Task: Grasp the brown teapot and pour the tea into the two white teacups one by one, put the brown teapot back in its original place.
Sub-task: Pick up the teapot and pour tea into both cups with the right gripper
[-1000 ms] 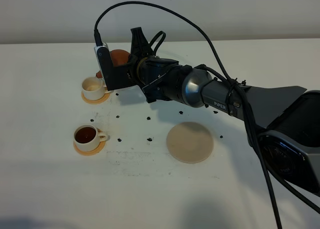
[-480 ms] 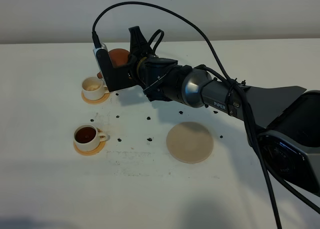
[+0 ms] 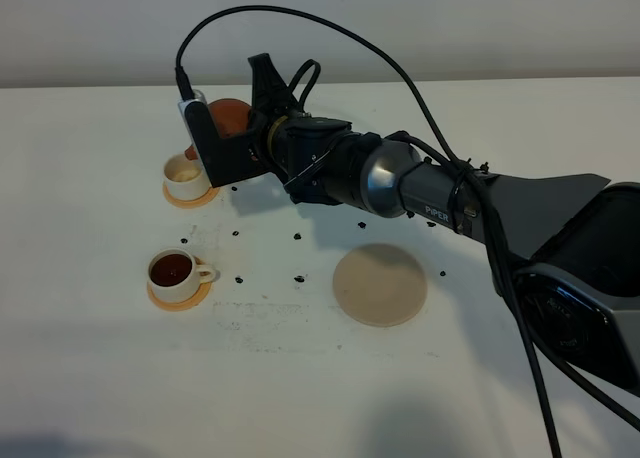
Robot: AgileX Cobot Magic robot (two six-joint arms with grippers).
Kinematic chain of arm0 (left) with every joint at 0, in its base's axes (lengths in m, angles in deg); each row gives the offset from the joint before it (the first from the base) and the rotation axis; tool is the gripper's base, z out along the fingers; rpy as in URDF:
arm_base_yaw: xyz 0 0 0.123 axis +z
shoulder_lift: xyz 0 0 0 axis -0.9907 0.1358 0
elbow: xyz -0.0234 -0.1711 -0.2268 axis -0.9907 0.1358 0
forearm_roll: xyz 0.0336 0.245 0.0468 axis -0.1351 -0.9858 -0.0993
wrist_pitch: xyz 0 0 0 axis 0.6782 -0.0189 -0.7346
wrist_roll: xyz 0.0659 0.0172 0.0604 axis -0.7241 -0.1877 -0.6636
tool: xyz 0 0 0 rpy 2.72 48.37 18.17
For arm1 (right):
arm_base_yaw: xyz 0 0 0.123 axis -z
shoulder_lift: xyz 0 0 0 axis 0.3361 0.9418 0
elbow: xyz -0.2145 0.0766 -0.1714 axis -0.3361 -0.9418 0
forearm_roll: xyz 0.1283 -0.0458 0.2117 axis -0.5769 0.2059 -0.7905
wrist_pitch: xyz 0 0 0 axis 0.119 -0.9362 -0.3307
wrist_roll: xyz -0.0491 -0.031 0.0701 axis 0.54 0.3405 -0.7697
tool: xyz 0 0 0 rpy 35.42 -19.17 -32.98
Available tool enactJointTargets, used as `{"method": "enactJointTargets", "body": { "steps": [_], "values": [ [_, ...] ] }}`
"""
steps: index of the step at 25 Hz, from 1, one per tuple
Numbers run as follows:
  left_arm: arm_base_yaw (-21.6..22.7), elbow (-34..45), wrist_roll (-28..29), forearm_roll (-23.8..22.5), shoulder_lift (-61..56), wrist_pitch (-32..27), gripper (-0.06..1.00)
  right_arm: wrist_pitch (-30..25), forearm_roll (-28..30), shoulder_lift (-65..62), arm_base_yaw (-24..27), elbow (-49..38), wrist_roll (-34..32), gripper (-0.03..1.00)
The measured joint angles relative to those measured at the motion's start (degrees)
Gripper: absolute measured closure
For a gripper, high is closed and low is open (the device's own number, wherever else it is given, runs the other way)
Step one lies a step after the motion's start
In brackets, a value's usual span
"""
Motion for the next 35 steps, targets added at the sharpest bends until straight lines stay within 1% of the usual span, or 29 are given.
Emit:
{"method": "enactJointTargets", "body": {
  "steps": [4,9,15,22,30,35],
  "values": [
    [0.0,0.0,0.0,0.0,0.0,0.0,0.4,1.4,1.5,0.0,0.0,0.0,-0.9,0.87],
    [0.0,0.0,0.0,0.0,0.0,0.0,0.4,1.9,2.8,0.0,0.0,0.0,-1.6,0.87],
    [0.0,0.0,0.0,0.0,0.0,0.0,0.4,1.9,4.1,0.0,0.0,0.0,-1.6,0.87],
    [0.0,0.0,0.0,0.0,0.0,0.0,0.4,1.9,7.8,0.0,0.0,0.0,-1.6,0.87],
    [0.0,0.0,0.0,0.0,0.0,0.0,0.4,1.8,8.6,0.0,0.5,0.0,-1.7,0.87],
    [0.0,0.0,0.0,0.0,0.0,0.0,0.4,1.4,10.2,0.0,0.6,0.0,-1.7,0.87]
  ]
}}
